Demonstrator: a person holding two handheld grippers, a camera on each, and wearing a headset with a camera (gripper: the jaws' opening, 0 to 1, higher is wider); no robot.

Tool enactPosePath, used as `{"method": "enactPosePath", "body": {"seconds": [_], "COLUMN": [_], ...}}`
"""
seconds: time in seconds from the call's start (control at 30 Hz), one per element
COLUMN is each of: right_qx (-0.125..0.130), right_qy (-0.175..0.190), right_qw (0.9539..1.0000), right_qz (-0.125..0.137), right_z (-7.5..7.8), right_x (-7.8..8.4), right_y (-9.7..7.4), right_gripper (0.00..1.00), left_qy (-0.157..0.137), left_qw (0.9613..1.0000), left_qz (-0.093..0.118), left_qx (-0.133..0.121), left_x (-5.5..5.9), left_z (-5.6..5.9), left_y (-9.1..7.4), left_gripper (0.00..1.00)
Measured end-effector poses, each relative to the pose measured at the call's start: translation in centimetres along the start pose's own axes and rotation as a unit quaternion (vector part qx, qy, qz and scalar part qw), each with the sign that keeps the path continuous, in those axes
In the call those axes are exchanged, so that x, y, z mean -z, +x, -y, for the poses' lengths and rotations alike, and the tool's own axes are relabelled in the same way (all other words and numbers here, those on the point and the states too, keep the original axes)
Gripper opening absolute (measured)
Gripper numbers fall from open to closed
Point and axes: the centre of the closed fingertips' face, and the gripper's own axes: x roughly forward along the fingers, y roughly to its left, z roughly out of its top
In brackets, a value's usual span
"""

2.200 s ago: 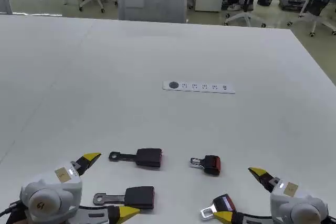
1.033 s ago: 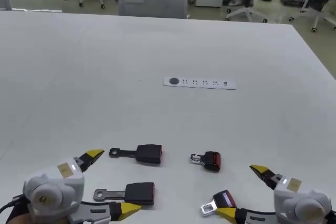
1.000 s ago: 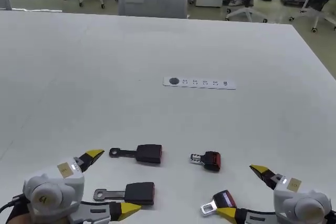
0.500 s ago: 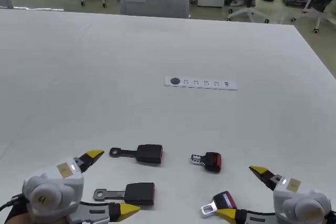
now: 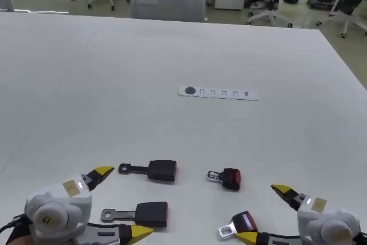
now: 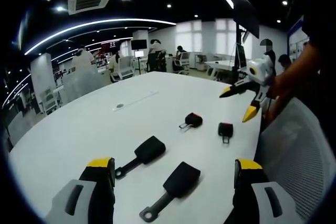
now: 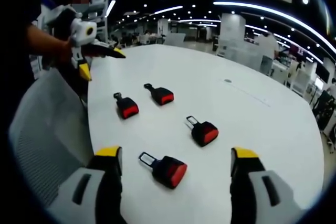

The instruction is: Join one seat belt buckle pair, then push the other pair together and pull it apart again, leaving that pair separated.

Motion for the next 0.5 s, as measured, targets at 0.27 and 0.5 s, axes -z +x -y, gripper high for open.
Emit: {"method": "enactPosePath", "body": {"seconds": [0.27,0.5], "right_qx": [-0.005,-0.011], "right_qy": [-0.001,0.000], "right_qw": [0.9999,0.9998], "right_qz": [-0.009,-0.014], "right_z": [-0.3,-0.6], "right_x": [0.8,1.0], "right_y": [-0.1,0.0], "right_gripper": [0.86,0.86], "left_qy": [-0.002,-0.005], "left_qw": [1.0000,1.0000], "left_qz": [0.000,-0.002], "left_qx": [-0.001,0.001], "left_x": [0.0,0.3], "left_z": [0.1,0.3], "left_y": [0.0,0.0], "left_gripper": [0.96,0.96]}}
